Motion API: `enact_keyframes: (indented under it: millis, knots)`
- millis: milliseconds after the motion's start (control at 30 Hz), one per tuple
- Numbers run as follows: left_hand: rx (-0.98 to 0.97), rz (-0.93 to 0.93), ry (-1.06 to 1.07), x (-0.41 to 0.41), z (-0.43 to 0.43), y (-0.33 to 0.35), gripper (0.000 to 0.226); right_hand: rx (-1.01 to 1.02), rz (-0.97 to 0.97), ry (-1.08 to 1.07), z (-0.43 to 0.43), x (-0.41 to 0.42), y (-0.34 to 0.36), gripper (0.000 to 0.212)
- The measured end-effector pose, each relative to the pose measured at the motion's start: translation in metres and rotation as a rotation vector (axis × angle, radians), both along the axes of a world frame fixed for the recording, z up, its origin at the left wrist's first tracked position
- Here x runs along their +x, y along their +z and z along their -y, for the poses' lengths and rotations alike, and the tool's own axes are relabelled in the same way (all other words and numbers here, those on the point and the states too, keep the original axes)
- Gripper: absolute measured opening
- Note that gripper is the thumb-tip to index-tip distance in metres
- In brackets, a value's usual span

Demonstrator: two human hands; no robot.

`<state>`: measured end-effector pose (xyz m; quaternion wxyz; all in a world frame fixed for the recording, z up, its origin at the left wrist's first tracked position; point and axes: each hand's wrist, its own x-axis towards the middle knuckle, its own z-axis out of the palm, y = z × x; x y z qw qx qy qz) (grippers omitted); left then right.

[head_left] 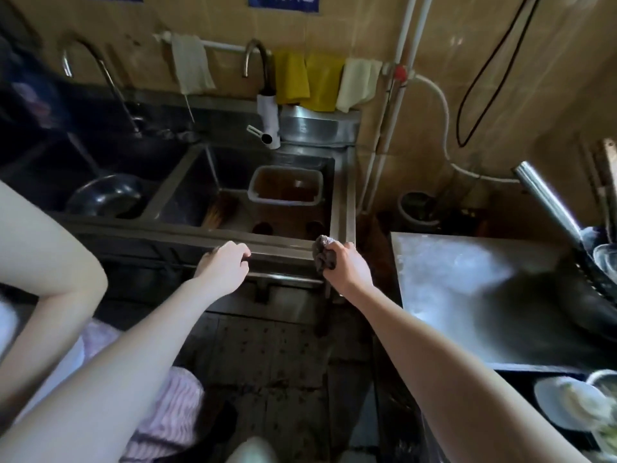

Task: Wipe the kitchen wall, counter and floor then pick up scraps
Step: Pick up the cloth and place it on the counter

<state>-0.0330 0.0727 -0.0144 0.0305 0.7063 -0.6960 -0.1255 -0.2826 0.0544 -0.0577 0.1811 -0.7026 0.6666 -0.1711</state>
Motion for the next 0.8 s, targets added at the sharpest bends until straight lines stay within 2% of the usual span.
enact_keyframes:
  millis: [533, 667, 800]
  knots:
    - [0.071, -0.154, 0.066, 0.024, 0.115, -0.037, 0.026, 0.237, -0.058, 0.034, 0.101, 0.044, -0.048, 0.053]
    - [0.082, -0.14, 0.058, 0.034, 0.138, -0.036, 0.027, 0.243, -0.119, 0.009, 0.117, 0.041, -0.048, 0.038]
    - [0.079, -0.127, 0.045, 0.041, 0.163, -0.031, 0.028, 0.218, -0.105, -0.024, 0.135, 0.033, -0.037, 0.045]
